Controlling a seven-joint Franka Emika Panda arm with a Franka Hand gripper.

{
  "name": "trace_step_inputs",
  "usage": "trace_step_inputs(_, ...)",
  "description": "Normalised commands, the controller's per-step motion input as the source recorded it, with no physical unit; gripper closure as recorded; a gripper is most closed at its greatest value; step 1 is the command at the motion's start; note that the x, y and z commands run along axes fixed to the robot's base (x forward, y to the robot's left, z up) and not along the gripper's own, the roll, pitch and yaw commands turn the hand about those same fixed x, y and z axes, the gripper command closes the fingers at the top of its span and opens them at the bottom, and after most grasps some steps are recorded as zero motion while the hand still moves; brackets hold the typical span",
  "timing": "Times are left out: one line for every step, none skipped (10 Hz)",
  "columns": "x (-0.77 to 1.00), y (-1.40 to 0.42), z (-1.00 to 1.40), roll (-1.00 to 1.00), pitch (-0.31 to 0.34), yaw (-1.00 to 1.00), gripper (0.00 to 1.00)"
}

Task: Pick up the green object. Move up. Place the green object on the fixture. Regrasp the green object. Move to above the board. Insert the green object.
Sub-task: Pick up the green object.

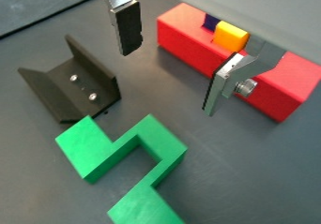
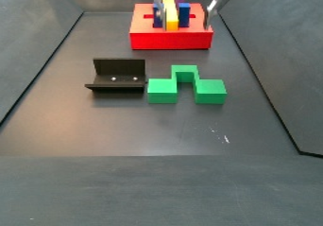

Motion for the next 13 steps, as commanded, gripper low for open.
trace_step_inputs(0.24,0.01,-0.75,0.09,0.0,-0.01,0.0)
trace_step_inputs(0.0,0.1,-0.65,0.09,0.0,0.0,0.0)
trace_step_inputs(-0.11,0.0,-0.52,0.14,0.0,0.0,0.0)
trace_step_inputs(-0.21,0.0,-0.54,0.14,0.0,0.0,0.0)
trace_step_inputs(-0.23,0.0,-0.51,0.13,0.0,-0.01,0.0)
trace_step_inputs(-0.15,0.0,-0.48,0.12,0.0,-0.01,0.0)
trace_step_inputs(-0.04,0.05,-0.45,0.12,0.0,0.0,0.0)
trace_step_inputs(0.0,0.19,-0.45,0.09,0.0,0.0,0.0)
trace_step_inputs(0.05,0.34,-0.45,0.0,0.0,0.04,0.0)
trace_step_inputs(0.04,0.33,-0.44,0.0,0.0,0.1,0.0)
trace_step_inputs(0.0,0.14,-0.36,0.0,0.0,0.02,0.0)
trace_step_inputs(0.0,0.0,-0.32,0.0,0.019,0.0,0.0)
trace_step_inputs(0.0,-0.09,-0.25,0.01,0.036,0.0,0.0)
